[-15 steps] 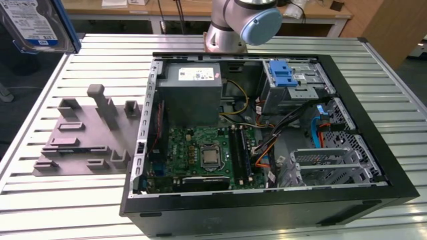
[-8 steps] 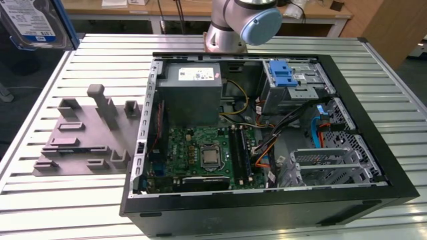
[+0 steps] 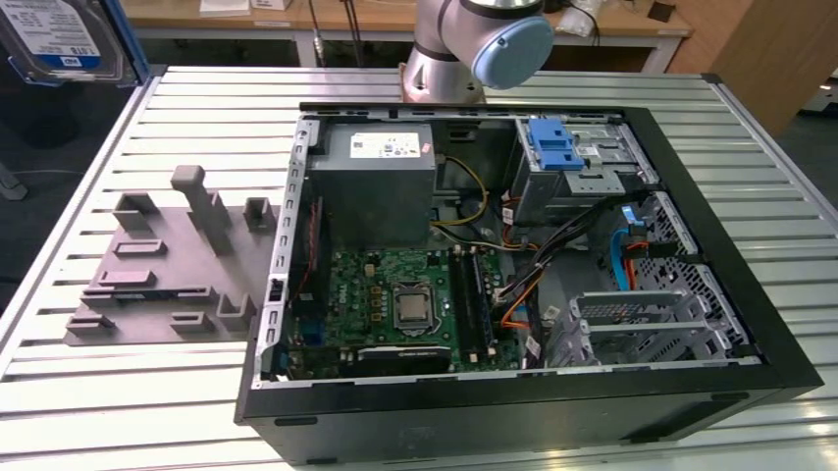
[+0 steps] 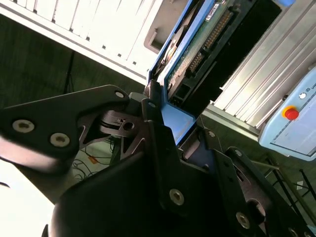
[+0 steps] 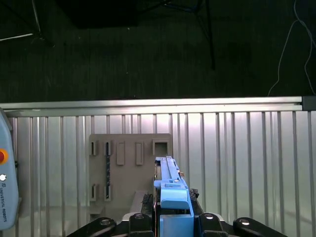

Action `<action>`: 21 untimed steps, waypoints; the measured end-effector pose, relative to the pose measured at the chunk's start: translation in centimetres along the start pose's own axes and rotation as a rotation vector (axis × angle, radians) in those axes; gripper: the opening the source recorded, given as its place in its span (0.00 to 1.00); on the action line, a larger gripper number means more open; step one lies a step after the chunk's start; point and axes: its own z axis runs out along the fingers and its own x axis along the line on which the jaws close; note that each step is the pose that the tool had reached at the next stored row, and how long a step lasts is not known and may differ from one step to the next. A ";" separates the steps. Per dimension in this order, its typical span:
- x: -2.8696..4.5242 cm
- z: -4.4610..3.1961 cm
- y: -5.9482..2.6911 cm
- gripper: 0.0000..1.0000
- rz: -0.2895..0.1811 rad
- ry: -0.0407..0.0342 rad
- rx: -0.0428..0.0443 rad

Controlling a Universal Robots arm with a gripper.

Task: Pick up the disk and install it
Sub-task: 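Pick up the disk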

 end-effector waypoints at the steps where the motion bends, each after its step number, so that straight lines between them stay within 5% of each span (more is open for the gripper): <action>1: 0.00 -0.13 0.00 0.36 0.000 0.0000 0.0000; 21: -0.02 -0.34 -0.54 0.36 0.000 0.0000 0.0000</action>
